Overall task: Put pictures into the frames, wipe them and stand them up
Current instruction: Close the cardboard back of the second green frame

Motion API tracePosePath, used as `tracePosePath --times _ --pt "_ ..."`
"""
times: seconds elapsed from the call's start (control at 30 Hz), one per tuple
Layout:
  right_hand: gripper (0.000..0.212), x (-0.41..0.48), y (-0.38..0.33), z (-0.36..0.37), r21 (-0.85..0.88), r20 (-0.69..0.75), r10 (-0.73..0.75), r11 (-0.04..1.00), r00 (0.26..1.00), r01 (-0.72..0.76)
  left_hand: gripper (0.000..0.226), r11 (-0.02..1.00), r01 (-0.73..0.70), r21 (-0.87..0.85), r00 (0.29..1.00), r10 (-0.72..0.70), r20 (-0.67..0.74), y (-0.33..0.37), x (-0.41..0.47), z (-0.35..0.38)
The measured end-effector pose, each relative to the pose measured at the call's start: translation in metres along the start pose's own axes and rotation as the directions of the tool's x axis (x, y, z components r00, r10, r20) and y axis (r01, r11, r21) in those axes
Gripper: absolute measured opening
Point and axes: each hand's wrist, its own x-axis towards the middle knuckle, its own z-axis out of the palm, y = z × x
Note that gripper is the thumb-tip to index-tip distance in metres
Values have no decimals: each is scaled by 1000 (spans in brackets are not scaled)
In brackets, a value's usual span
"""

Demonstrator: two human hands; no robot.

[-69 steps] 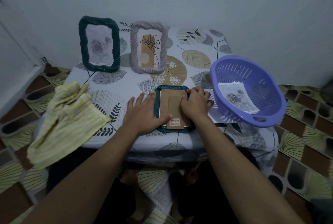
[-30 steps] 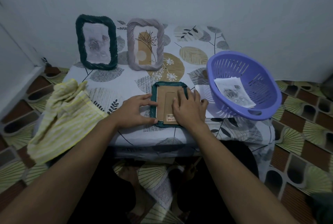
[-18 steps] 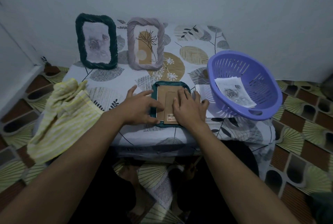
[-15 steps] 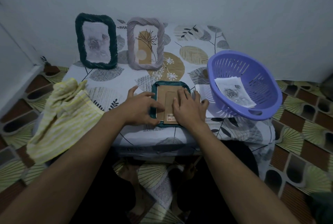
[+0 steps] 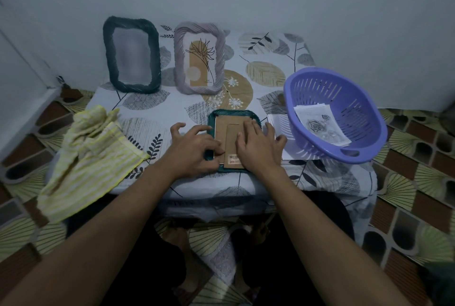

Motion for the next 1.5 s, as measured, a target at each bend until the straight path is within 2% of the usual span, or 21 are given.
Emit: tracePosePath --times 0.17,0.23,0.3,0.37,0.5,0.63,0.73,1.03,1.27,1.5 --pt "55 0 0 0 0 1 -1 1000 1000 1 54 992 107 -62 993 -104 59 -2 3 1" --pt "55 0 0 0 -3 0 -5 1000 1000 5 50 966 179 -188 981 -162 103 -4 4 0" --pt "56 0 0 0 1 4 -6 1000 1000 6 48 927 246 -282 969 -231 87 -5 3 4" --pt "55 -1 0 -1 4 0 -4 1000 1000 4 59 909 317 -271 948 -315 53 -2 4 11" --pt "54 -2 -1 -1 -4 -5 -7 1000 1000 7 80 895 429 -120 903 -422 75 5 8 20" --pt "54 -2 -1 -1 3 -6 -8 1000 1000 8 104 905 422 53 896 -426 129 7 11 25" --pt "54 -1 -1 -2 6 1 -9 1000 1000 9 110 898 430 88 893 -438 104 8 12 27" --pt "52 -9 10 -14 65 32 -93 994 995 91 112 899 427 100 898 -434 75 9 12 26" --pt "36 -31 20 -32 91 -89 -41 995 995 49 111 899 425 107 900 -433 59 8 12 27" --pt "35 -47 38 -49 -60 -19 -6 998 1000 4 109 901 423 95 901 -429 59 8 12 26"
